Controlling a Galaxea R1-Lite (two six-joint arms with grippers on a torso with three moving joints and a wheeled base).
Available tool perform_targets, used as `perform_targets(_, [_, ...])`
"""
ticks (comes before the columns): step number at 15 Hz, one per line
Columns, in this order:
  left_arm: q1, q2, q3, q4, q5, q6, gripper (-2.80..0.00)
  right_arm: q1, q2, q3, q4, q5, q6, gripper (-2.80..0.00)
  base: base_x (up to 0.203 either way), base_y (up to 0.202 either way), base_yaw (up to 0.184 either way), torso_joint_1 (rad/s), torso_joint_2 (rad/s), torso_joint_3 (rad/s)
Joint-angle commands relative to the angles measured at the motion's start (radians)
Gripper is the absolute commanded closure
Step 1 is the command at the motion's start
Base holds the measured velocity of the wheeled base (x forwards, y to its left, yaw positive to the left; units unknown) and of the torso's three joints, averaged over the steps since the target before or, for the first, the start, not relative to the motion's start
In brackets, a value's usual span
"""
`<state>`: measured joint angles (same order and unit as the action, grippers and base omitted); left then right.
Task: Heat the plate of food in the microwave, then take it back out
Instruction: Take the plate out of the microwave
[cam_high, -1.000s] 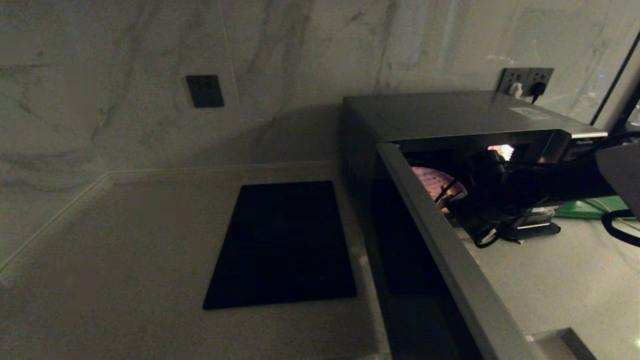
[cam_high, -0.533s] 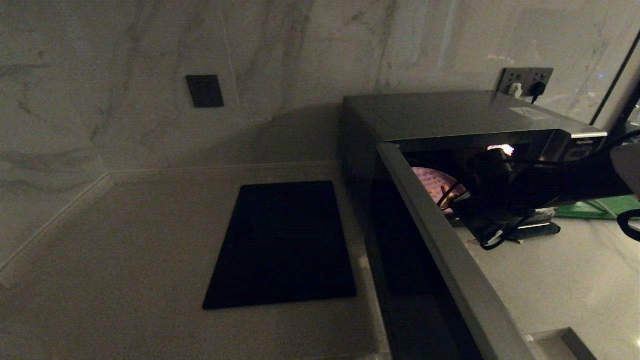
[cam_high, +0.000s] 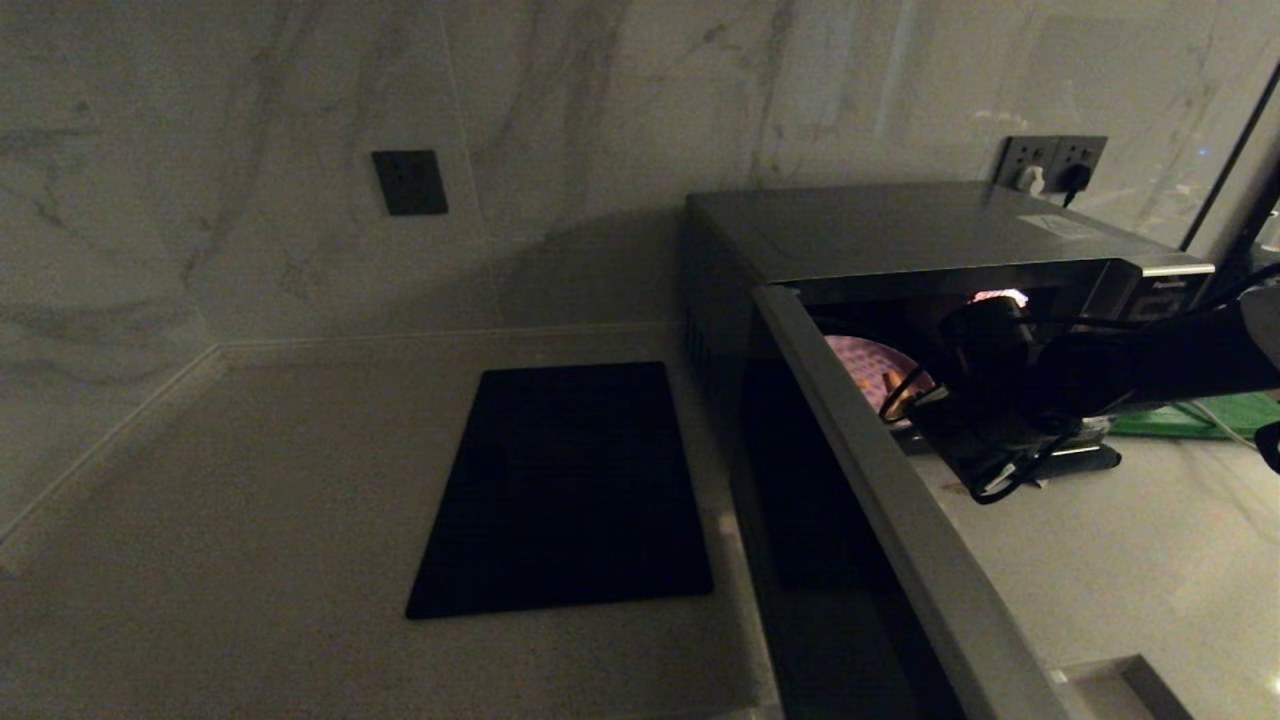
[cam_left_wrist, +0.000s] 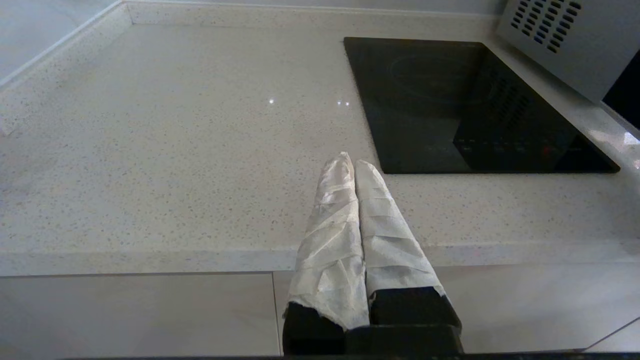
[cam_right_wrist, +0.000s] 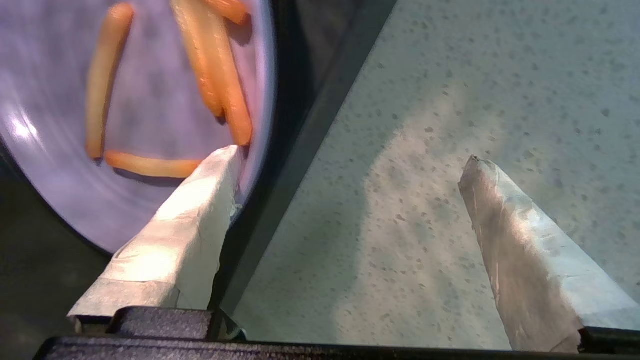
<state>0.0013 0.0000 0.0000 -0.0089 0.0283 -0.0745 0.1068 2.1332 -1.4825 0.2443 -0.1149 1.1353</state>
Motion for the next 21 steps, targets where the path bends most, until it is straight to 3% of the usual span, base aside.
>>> perform_targets(1, [0.000, 0.002, 0.000, 0.000, 0.001, -0.001, 0.00, -0.001, 0.008, -0.017, -0.003, 0.001, 0.004, -2.80, 0.000, 0.000, 0.000, 0.000, 0.00, 0.000])
perform_targets(21, [0.000, 0.002, 0.000, 0.000, 0.001, 0.000, 0.00, -0.001, 0.057, -0.052, -0.005, 0.001, 0.000, -2.80, 0.000, 0.000, 0.000, 0.000, 0.00, 0.000])
